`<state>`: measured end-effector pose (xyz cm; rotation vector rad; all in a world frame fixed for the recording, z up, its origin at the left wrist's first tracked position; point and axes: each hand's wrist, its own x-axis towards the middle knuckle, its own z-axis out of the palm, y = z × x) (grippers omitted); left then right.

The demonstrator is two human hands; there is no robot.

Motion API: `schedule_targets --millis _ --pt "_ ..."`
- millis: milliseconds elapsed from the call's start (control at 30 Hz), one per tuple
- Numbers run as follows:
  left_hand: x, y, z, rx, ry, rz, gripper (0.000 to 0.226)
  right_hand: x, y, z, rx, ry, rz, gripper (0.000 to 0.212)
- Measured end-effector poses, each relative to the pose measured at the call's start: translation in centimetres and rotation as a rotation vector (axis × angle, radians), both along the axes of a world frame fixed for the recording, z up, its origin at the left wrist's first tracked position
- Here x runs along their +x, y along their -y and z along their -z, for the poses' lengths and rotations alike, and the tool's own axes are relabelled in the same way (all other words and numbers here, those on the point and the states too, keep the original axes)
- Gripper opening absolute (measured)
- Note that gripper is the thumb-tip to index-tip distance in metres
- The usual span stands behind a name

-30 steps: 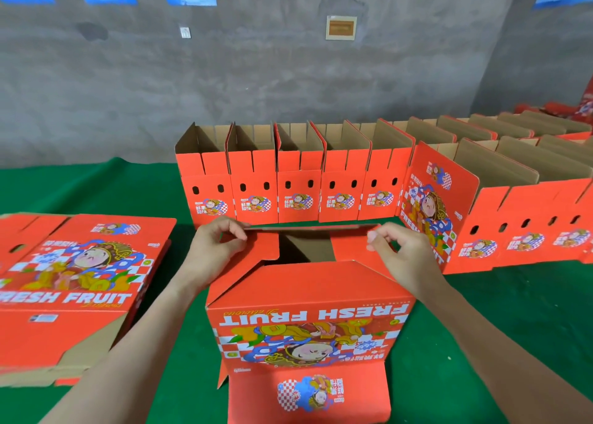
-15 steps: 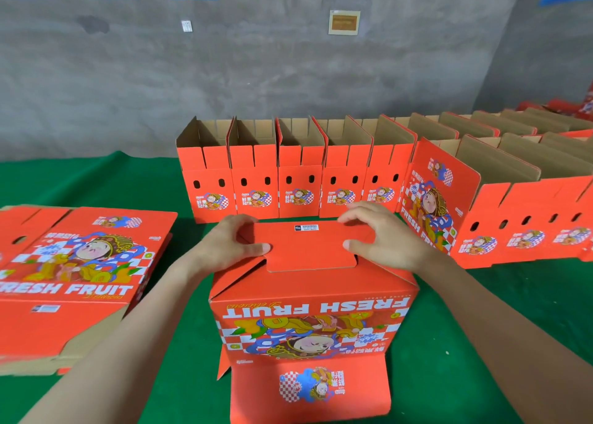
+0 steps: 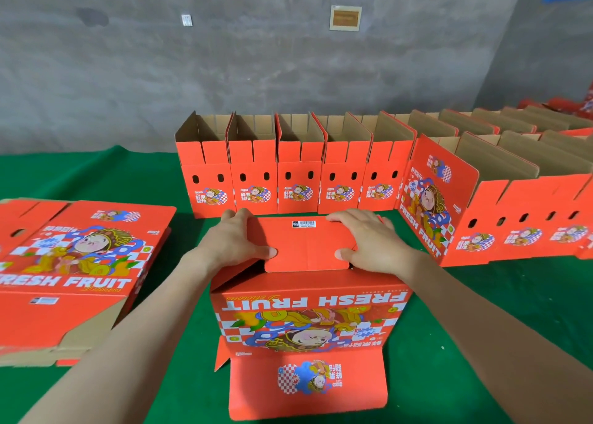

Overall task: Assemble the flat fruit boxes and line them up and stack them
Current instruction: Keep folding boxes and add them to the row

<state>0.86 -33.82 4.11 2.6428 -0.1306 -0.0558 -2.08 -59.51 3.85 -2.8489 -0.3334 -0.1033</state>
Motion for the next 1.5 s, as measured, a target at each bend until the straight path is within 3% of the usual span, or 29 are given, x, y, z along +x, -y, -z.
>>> schedule_targets --millis 133,367,633,800,967,1033,1133,1400,1500 --pt "-0.3 0.4 0.3 0.08 0.038 -0.037 0.085 -0.3 0.0 0.6 -0.075 0.057 -0.005 0.065" --pt "-0.7 0.0 0.6 0.125 0.078 0.012 0.081 -0.1 0.6 0.5 -0.023 0.021 -0.027 0.057" --pt "-0.3 -1.3 1.1 -0.212 0.066 0.055 0.06 0.3 0.8 -0.4 0.185 -0.019 -0.022 0.038" --pt "0.2 -1.6 1.5 -0.293 0.002 -0.087 0.052 0.1 1.8 -0.2 0.52 0.035 0.012 0.031" --pt "0.6 -1.5 1.6 -0.244 0.005 -0.135 0.059 -0.1 3.5 0.5 1.035 0.007 0.315 0.039" --pt "0.4 -1.5 2.3 -0.2 -0.049 -0.157 0.061 -0.9 4.3 1.6 1.102 -0.23 0.505 0.05" --pt "-0.5 -1.6 4.6 -0.18 -0.101 -0.203 0.054 -2.8 4.2 4.5 1.13 -0.535 0.47 0.064" --pt "-0.1 -3.1 1.3 -0.194 0.223 -0.231 0.064 -1.9 3.3 2.2 1.28 -0.427 0.441 0.055" --pt "0.1 -3.6 -0.3 -0.219 0.319 -0.226 0.059 -1.8 3.4 0.5 1.18 -0.42 0.385 0.084"
